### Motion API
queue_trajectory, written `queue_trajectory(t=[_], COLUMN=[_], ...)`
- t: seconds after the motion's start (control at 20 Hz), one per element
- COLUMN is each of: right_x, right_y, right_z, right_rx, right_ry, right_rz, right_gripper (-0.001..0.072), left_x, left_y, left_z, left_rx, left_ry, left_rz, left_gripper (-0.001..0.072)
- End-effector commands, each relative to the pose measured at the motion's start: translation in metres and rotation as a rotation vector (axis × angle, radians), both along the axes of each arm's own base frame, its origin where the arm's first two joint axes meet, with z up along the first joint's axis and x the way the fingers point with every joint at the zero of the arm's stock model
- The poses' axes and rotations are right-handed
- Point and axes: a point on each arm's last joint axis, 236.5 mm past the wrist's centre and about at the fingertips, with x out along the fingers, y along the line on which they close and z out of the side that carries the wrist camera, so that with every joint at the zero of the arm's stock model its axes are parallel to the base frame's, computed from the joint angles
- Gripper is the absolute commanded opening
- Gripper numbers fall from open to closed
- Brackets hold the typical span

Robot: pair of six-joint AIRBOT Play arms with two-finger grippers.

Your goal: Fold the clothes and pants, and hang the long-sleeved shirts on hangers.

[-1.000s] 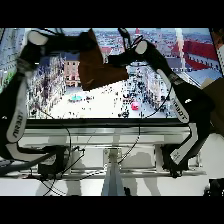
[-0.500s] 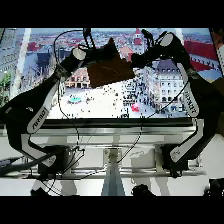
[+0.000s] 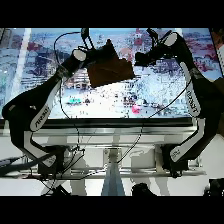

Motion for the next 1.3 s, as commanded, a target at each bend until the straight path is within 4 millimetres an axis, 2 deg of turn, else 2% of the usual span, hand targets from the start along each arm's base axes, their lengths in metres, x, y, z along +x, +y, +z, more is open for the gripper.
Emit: queue_trajectory(t=[0.0,0.05,0.1,0.25,0.4,0.45,0.5,0.55,0.6,0.65,0.85,0.9,1.0,1.05,1.25], right_x=[0.003,0.004,0.006,0.012,0.017,0.019,0.023,0.026,0.030,0.032,0.041,0.040,0.035,0.031,0.027], right_y=[-0.001,-0.002,-0.004,-0.011,-0.024,-0.029,-0.034,-0.035,-0.035,-0.033,-0.017,-0.008,0.016,0.029,0.073], right_z=[0.000,0.000,0.000,-0.003,-0.009,-0.010,-0.011,-0.010,-0.009,-0.007,0.003,0.006,0.012,0.013,0.017], right_rx=[-0.003,-0.006,-0.013,-0.049,-0.114,-0.137,-0.157,-0.162,-0.158,-0.147,-0.079,-0.048,-0.003,-0.003,-0.043], right_ry=[-0.010,-0.015,-0.022,-0.048,-0.073,-0.084,-0.100,-0.113,-0.126,-0.134,-0.169,-0.169,-0.186,-0.205,-0.336], right_rz=[-0.007,-0.009,-0.012,-0.020,-0.019,-0.020,-0.025,-0.031,-0.039,-0.046,-0.071,-0.073,-0.017,0.032,0.191], right_gripper=[0.0012,0.0012,0.0015,0.0029,0.0031,0.0057,0.0197,0.0398,0.0541,0.0552,0.0548,0.0505,0.0072,0.0012,0.0013], left_x=[0.003,0.003,0.004,0.007,0.015,0.016,0.017,0.018,0.019,0.019,0.018,0.018,0.018,0.018,0.018], left_y=[-0.014,-0.014,-0.014,-0.007,0.004,0.007,0.010,0.014,0.018,0.020,0.022,0.022,0.022,0.022,0.023], left_z=[-0.010,-0.010,-0.008,0.003,0.022,0.028,0.035,0.042,0.049,0.055,0.067,0.067,0.067,0.067,0.067], left_rx=[-0.037,-0.037,-0.038,-0.046,-0.058,-0.062,-0.064,-0.063,-0.059,-0.058,-0.020,-0.020,-0.020,-0.020,-0.020], left_ry=[0.012,0.008,0.005,-0.012,-0.049,-0.057,-0.068,-0.082,-0.099,-0.113,-0.173,-0.173,-0.173,-0.173,-0.173], left_rz=[0.051,0.053,0.055,0.069,0.101,0.105,0.108,0.112,0.113,0.113,0.090,0.090,0.090,0.090,0.091], left_gripper=[0.0324,0.0575,0.0644,0.0643,0.0642,0.0643,0.0642,0.0641,0.0641,0.0640,0.0640,0.0640,0.0640,0.0640,0.0640])
